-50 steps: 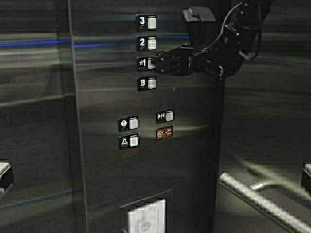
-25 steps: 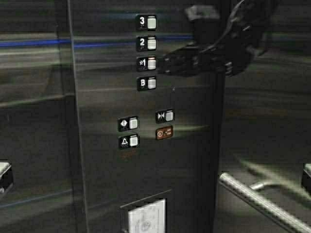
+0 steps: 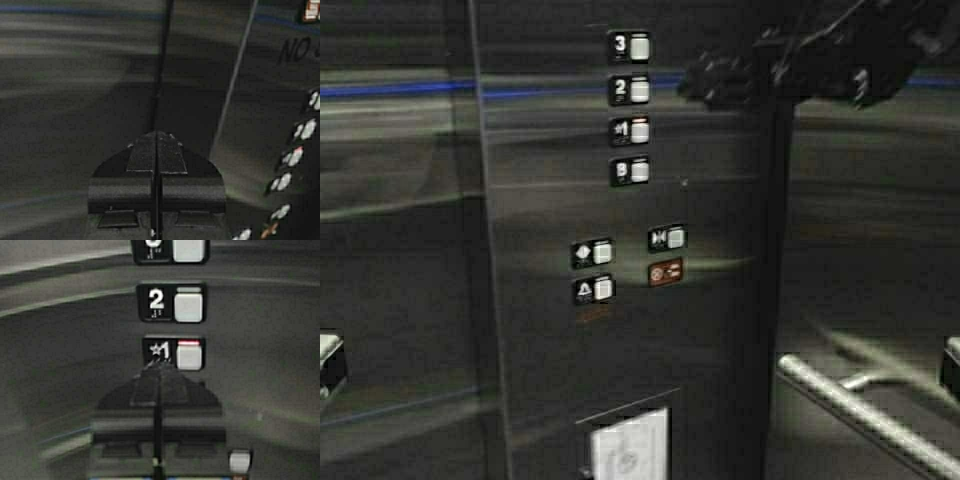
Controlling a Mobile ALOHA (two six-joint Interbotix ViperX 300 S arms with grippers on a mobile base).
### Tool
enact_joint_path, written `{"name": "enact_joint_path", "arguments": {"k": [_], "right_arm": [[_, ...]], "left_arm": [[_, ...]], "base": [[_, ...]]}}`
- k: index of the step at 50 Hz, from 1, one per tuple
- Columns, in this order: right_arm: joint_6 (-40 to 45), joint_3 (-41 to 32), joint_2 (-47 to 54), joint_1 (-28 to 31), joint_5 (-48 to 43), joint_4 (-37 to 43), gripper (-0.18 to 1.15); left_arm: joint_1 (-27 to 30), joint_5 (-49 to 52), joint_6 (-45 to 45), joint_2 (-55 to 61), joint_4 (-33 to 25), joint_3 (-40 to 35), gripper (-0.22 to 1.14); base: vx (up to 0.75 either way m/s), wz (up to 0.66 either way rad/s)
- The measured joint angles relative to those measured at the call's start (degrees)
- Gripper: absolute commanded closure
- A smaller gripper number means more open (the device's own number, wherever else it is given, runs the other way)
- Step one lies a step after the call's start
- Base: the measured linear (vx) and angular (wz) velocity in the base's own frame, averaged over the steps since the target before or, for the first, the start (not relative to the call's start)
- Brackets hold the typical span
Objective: Navigate to elevator, push the call button, then enter the elevator
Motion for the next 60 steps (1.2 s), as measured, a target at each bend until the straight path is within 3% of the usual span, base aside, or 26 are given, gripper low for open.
{"name": "enact_joint_path", "arguments": {"k": [20,42,60], "right_arm": [[3.34,1.76,-19.95,1.76,24.79,1.49,0.91],[4.66,-4.13,-30.5,2.29,50.01,2.9,0.91],[4.39,-11.16,-32.7,2.2,56.87,2.99,0.91]], "left_arm": [[-1.58,0.0,0.79,0.26,0.0,0.0,0.89],[-1.67,0.0,1.41,0.7,0.0,0.09,0.89],[-1.67,1.23,0.7,2.11,-0.09,0.0,0.89]], "base": [[-0.11,0.09],[-0.17,-0.01],[-0.19,0.0]]}}
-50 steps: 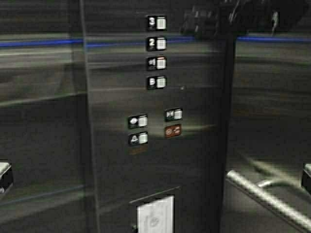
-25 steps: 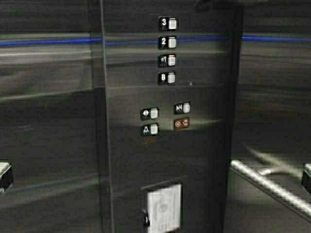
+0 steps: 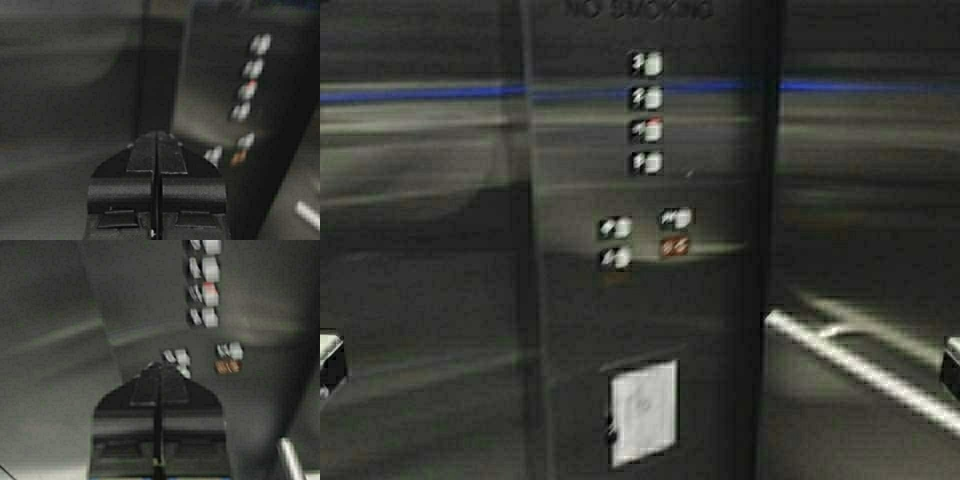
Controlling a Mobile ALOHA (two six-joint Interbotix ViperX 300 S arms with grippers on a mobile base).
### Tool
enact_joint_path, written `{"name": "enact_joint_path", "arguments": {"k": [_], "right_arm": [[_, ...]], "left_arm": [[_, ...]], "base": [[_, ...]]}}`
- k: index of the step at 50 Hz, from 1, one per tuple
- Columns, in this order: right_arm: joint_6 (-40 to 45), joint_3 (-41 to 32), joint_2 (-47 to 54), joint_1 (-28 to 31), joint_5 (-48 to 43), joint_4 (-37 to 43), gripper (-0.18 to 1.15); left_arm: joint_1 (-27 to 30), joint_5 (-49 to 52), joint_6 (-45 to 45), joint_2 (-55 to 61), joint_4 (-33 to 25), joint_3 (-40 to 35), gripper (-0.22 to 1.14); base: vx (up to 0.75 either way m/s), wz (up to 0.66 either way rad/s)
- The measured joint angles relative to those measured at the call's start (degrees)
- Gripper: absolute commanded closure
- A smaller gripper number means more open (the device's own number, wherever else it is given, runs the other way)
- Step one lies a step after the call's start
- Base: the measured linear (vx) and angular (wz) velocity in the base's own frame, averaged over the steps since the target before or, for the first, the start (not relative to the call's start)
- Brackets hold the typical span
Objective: Navigate to elevator, push the call button, then enter the elevator
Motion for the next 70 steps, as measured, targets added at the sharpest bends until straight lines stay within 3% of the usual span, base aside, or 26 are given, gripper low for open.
{"name": "enact_joint_path", "arguments": {"k": [30,70], "right_arm": [[-0.35,1.14,8.53,-2.37,-2.11,-0.35,0.91],[-0.35,0.18,11.34,-4.04,-5.1,-0.44,0.91]], "left_arm": [[0.0,0.09,1.76,4.66,0.18,-1.05,0.89],[-0.09,0.18,3.16,6.42,0.18,-2.29,0.89]], "base": [[-0.24,0.22],[-0.23,0.16]]}}
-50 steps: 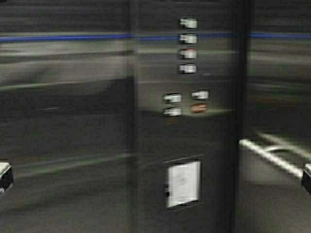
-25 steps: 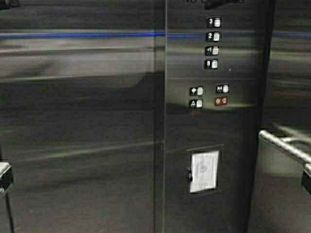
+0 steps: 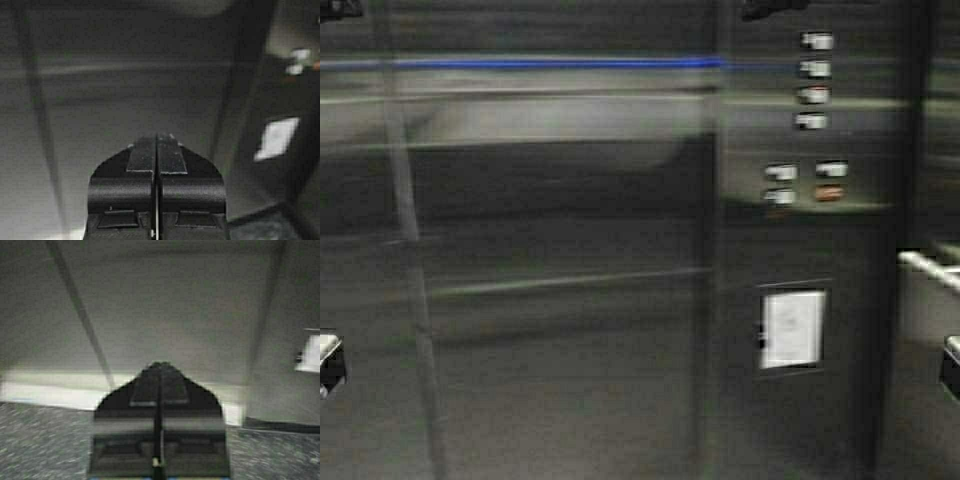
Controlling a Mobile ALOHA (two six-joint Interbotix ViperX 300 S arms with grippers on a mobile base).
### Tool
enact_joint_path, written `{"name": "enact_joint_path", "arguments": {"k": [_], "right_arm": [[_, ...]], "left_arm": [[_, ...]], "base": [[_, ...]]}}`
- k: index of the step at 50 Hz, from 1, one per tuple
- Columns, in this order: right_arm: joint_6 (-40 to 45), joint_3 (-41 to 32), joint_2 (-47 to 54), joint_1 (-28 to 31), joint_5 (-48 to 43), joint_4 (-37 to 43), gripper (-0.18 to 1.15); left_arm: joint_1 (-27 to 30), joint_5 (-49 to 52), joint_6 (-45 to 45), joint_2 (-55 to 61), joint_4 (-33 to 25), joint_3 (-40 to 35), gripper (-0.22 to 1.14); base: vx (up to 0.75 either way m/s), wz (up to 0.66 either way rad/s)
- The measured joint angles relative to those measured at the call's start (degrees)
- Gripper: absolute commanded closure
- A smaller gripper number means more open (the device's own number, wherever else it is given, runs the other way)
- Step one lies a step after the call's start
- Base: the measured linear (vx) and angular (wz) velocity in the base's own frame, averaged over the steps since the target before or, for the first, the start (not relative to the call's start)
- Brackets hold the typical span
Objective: Navigate to elevator, push the call button, then enter the elevator
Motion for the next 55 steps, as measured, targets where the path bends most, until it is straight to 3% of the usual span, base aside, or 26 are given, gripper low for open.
{"name": "enact_joint_path", "arguments": {"k": [20,30,46,55], "right_arm": [[0.0,0.44,-0.7,0.18,0.0,0.0,0.91],[0.09,0.53,-1.14,0.26,0.0,0.0,0.91],[0.0,0.53,-2.55,0.18,0.0,0.09,0.91],[0.09,0.53,-3.78,0.18,0.0,0.0,0.91]], "left_arm": [[0.0,3.16,5.89,0.88,0.26,-1.49,0.89],[0.09,3.34,7.38,2.81,0.18,-5.89,0.89],[0.26,3.43,6.68,11.69,-0.18,-13.8,0.89],[0.18,1.67,6.59,14.15,-0.18,-14.33,0.89]], "base": [[-0.13,0.4],[-0.1,0.31],[-0.04,0.13],[0.0,0.01]]}}
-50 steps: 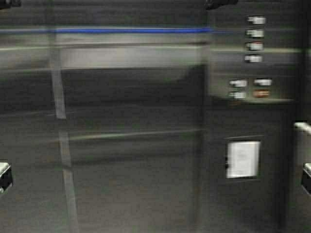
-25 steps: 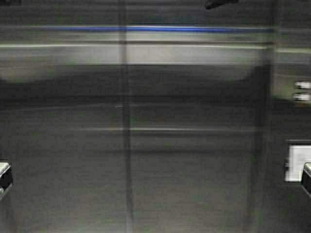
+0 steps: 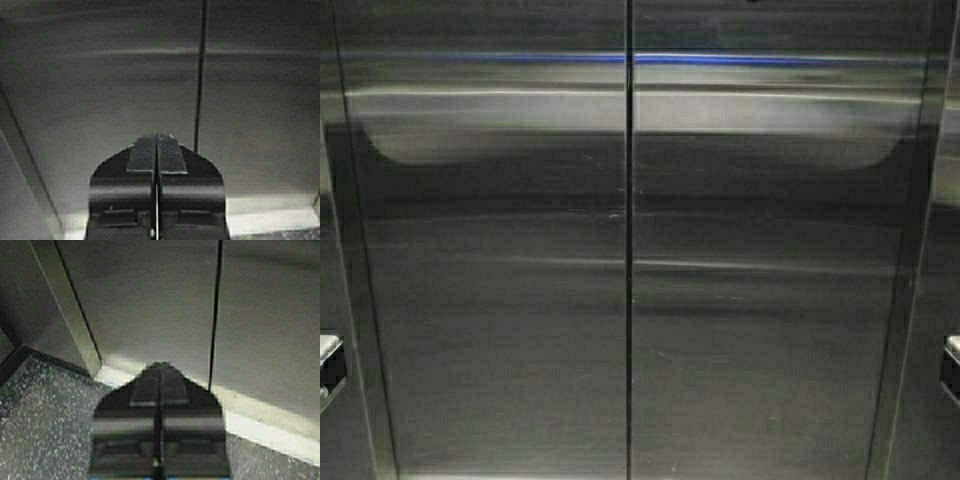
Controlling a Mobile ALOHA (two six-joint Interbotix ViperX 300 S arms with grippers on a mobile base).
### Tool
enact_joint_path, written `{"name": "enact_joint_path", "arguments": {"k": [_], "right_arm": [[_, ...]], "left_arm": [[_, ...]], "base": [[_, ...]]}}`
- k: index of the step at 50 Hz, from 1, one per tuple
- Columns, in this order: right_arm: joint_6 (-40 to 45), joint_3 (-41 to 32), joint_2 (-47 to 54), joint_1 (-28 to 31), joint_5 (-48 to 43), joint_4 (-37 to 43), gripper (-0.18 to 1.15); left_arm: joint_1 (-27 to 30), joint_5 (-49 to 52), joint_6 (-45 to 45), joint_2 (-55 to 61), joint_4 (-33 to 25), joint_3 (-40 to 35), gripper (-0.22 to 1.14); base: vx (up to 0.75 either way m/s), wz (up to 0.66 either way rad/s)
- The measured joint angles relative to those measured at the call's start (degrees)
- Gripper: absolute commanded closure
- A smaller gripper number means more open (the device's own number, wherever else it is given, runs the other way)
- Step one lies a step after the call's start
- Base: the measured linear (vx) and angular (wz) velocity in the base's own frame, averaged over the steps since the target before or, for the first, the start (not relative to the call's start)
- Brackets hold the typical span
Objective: Navigate to elevator, push the call button, then enter the elevator
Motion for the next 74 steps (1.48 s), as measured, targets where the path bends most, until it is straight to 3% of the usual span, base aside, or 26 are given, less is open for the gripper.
{"name": "enact_joint_path", "arguments": {"k": [15,74], "right_arm": [[0.0,0.0,-0.88,-0.18,-0.26,0.0,0.91],[-0.97,3.78,0.09,-0.79,-5.45,-0.7,0.91]], "left_arm": [[-0.18,-8.7,0.35,1.85,0.09,6.42,0.89],[0.0,-9.4,-2.81,3.52,0.0,5.63,0.89]], "base": [[0.02,-0.07],[0.0,0.01]]}}
